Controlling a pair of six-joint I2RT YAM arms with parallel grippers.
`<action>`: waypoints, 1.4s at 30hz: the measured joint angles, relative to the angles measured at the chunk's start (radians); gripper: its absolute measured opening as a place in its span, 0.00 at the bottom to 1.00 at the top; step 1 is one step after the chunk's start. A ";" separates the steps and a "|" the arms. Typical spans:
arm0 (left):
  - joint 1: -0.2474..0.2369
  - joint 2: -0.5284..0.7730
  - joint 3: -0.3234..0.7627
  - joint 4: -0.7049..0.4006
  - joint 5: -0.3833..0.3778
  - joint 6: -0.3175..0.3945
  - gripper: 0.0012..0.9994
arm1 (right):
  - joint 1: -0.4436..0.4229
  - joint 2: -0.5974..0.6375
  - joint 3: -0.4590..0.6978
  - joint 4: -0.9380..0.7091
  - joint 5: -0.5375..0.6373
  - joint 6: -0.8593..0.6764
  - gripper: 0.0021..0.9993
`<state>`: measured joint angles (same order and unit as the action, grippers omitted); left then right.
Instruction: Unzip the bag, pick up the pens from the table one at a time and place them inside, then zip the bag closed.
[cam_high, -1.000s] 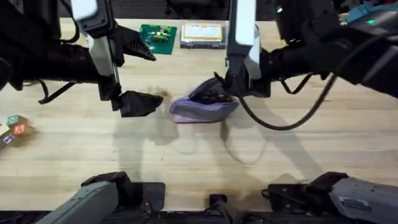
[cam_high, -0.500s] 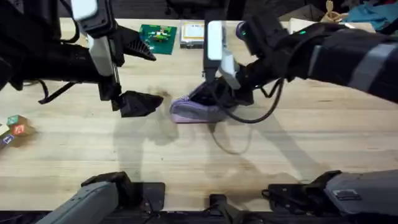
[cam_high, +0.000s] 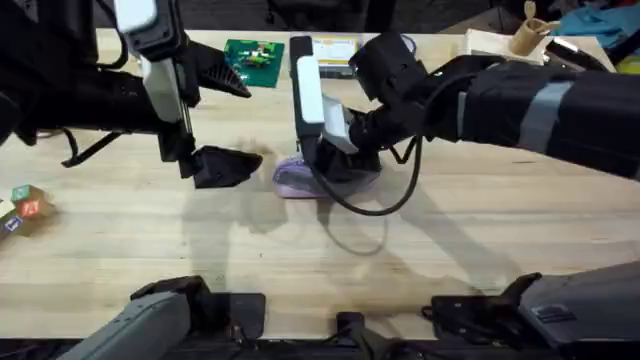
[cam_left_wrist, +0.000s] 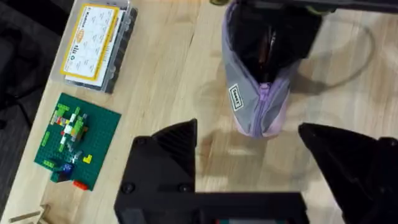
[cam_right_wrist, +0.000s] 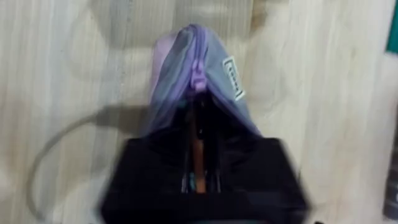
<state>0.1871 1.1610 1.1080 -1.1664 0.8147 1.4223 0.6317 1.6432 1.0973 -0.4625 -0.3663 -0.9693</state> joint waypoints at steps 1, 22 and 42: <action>0.000 0.000 0.000 0.000 0.000 0.000 0.99 | 0.002 0.000 0.000 0.010 0.000 -0.001 0.30; 0.000 0.000 0.000 0.005 0.000 0.000 0.99 | 0.005 0.000 0.000 0.021 0.010 0.053 1.00; 0.002 0.001 -0.008 0.003 -0.178 0.000 0.99 | 0.009 -0.265 0.000 0.014 0.001 0.413 1.00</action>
<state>0.1888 1.1622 1.0997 -1.1633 0.6363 1.4226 0.6407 1.3781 1.0973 -0.4488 -0.3649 -0.5568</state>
